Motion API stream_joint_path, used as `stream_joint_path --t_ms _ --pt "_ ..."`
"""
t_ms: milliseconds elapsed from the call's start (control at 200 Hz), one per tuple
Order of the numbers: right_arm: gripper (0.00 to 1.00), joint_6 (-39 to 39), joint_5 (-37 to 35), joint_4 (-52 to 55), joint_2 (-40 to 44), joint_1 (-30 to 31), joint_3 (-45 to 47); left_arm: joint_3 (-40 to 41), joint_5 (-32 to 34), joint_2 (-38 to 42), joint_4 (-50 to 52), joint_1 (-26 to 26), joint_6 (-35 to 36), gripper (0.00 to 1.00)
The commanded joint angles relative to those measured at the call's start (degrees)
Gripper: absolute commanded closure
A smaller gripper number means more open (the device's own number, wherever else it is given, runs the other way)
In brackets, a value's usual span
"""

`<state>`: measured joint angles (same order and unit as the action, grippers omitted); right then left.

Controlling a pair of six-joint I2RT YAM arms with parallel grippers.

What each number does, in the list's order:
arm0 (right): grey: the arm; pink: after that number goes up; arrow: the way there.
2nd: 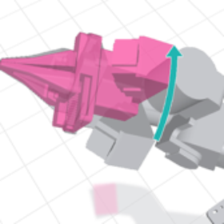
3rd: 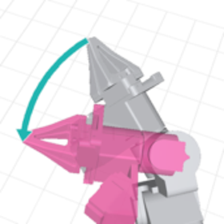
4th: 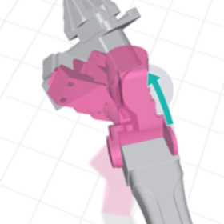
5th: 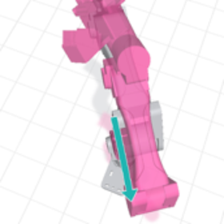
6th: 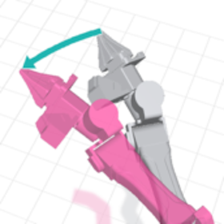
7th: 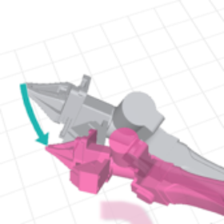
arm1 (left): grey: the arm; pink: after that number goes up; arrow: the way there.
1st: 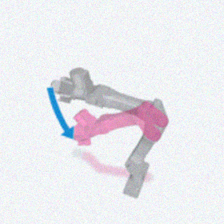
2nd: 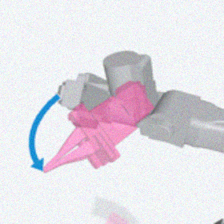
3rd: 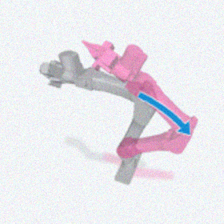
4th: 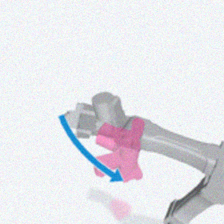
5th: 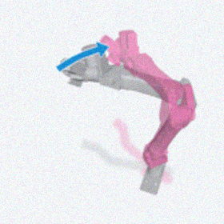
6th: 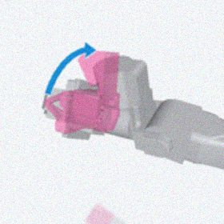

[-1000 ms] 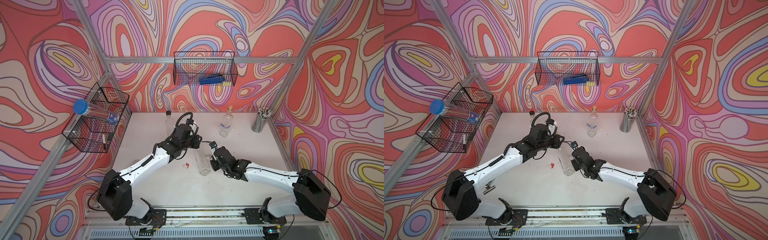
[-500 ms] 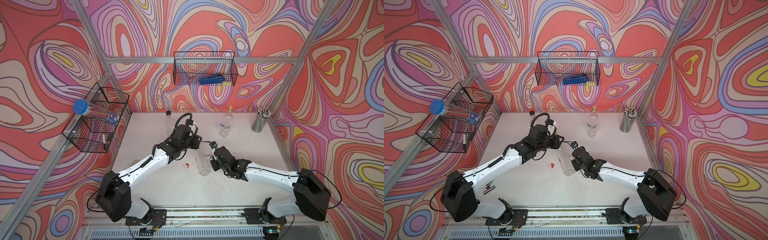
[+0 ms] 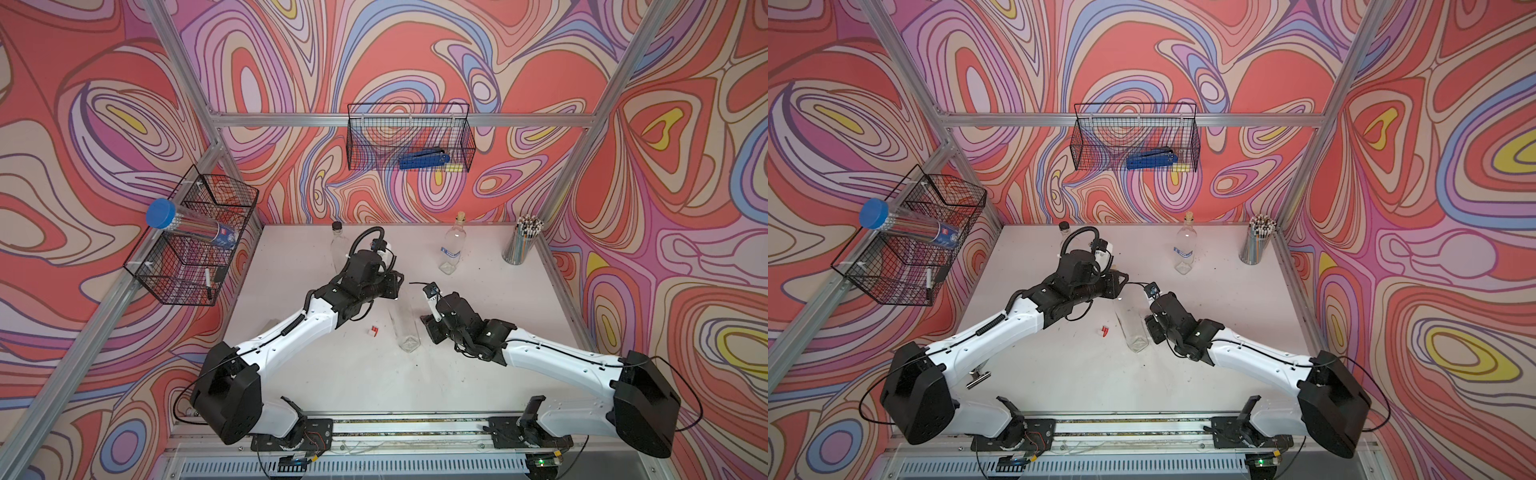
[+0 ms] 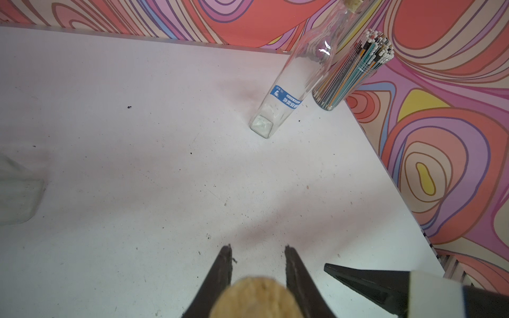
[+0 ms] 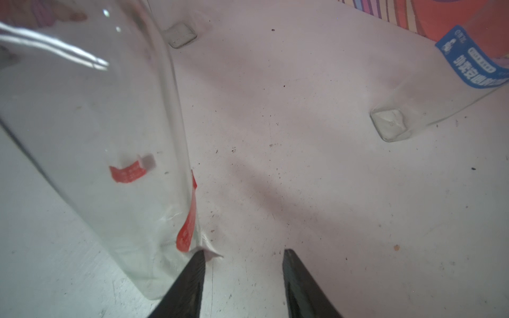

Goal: Remove the label from the bottle
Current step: Tear open the label from the bottle, then adjust the bottle.

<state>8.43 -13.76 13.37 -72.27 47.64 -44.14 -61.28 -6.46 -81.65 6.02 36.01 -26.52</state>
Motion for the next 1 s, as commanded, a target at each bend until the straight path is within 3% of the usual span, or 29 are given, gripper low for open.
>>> stream_joint_path --t_ms 0,140,230,331,581,761,997 --pt "0.39 0.5 0.9 1.9 3.9 -0.2 -0.1 2.7 1.6 0.0 3.7 -0.2 4.7 1.00" --pt "0.29 0.8 1.4 1.5 7.0 -0.2 0.5 3.7 0.0 0.8 1.5 -0.5 5.6 1.00" --pt "0.12 0.2 4.1 -0.3 8.2 -0.2 1.2 4.7 -2.3 1.5 -0.4 -0.7 6.8 1.00" --pt "0.06 -1.5 8.4 -2.4 6.8 -0.2 0.7 6.2 -5.9 2.4 -3.1 -0.9 8.9 1.00" --pt "0.02 -6.8 16.1 -9.1 -0.9 -2.0 -1.4 11.6 -17.0 5.0 -13.8 -1.4 13.2 1.00" --pt "0.02 -7.2 27.0 -18.9 -2.2 -6.6 1.3 14.0 -23.7 6.5 -18.6 -2.7 14.3 1.00" --pt "0.06 -9.7 40.5 -15.9 -7.2 -9.4 -3.9 15.1 -31.3 7.8 -22.0 -4.4 14.3 1.00"
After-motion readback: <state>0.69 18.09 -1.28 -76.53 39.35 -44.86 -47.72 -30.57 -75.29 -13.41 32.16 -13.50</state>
